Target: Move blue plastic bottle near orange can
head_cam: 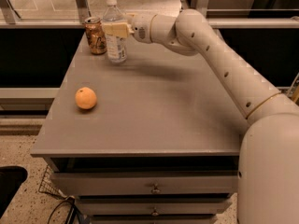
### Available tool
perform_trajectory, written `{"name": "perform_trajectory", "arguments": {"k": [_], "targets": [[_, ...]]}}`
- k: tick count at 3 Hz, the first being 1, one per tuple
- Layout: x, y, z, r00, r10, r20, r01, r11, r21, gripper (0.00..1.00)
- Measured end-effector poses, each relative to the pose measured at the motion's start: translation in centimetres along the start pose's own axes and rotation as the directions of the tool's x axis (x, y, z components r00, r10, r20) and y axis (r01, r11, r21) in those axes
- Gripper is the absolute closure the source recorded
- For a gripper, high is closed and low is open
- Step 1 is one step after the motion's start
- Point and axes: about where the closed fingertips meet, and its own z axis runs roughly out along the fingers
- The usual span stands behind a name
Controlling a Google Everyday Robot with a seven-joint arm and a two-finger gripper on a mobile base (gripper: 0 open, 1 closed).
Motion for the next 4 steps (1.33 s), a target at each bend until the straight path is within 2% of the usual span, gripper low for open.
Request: {"name": "perform_trajectory", "arguments": {"k": [1, 2, 4], "targets": [[0.9, -0.5, 0.1, 0.998, -0.013, 0.065, 0.013, 0.9999, -0.002, 1.00], [0.7, 0.1, 0.7, 0.997, -0.029, 0.074, 0.030, 0.9995, -0.014, 0.83], [0.7, 0.6, 1.2, 0.997, -0.027, 0.074, 0.029, 0.9993, -0.023, 0.35]]}}
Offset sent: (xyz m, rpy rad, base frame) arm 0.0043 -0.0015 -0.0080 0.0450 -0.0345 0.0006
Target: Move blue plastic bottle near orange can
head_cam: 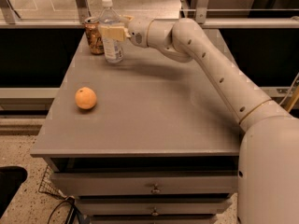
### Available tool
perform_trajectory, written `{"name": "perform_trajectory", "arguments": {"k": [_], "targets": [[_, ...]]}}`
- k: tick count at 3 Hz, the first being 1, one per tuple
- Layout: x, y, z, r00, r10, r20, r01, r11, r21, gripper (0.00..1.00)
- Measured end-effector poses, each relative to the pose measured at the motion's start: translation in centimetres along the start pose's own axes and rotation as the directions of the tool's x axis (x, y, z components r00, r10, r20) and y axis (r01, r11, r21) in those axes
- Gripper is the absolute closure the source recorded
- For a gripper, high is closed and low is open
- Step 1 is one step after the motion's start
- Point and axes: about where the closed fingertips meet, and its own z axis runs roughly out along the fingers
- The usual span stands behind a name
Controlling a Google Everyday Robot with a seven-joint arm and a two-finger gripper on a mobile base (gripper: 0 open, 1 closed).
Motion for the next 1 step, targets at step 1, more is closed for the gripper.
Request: {"name": "perform_trajectory", "arguments": {"k": [1], "targets": [[0.01, 0.20, 0.24, 1.000, 0.001, 0.000, -0.001, 1.0000, -0.004, 0.13]]}}
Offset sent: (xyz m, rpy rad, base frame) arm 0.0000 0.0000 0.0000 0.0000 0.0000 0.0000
